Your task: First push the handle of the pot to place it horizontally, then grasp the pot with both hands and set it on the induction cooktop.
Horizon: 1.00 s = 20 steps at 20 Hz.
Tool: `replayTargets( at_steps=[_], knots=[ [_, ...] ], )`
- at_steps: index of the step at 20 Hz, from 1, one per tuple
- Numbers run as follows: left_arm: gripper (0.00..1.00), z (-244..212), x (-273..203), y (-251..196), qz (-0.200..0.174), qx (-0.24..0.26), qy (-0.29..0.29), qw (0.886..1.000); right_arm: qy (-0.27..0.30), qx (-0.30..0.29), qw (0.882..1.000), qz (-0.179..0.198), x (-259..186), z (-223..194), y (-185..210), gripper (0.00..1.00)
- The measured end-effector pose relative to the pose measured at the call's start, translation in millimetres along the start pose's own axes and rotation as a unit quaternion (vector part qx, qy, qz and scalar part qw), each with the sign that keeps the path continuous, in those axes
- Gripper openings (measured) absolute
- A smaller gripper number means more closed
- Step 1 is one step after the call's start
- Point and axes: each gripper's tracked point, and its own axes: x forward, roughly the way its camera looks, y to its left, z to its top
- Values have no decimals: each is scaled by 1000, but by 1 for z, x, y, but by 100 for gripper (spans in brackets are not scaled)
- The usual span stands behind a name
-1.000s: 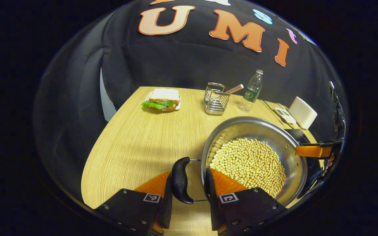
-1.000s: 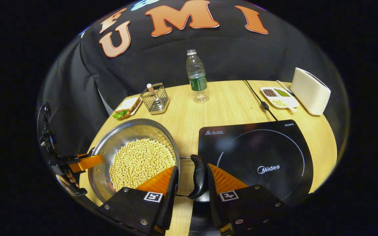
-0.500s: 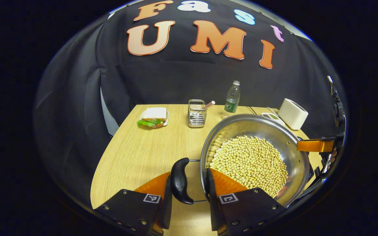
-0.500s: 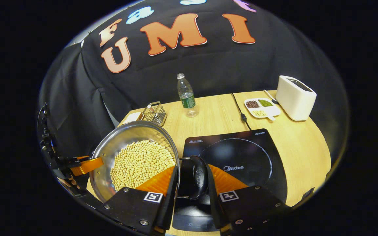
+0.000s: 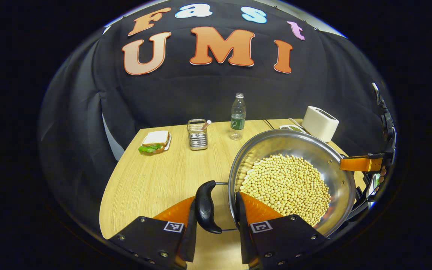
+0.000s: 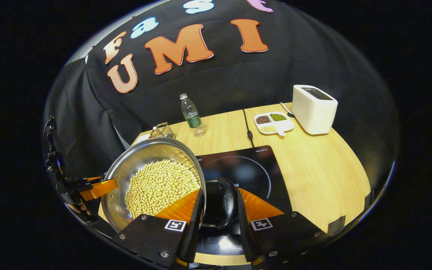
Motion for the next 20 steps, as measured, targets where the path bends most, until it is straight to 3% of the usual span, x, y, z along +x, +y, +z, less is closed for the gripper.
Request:
replayTargets(
  at_steps=[20],
  knots=[
    [49, 3, 54, -124, -20, 45, 43, 998, 30, 60, 997, -31, 2, -8, -119, 48]
  ],
)
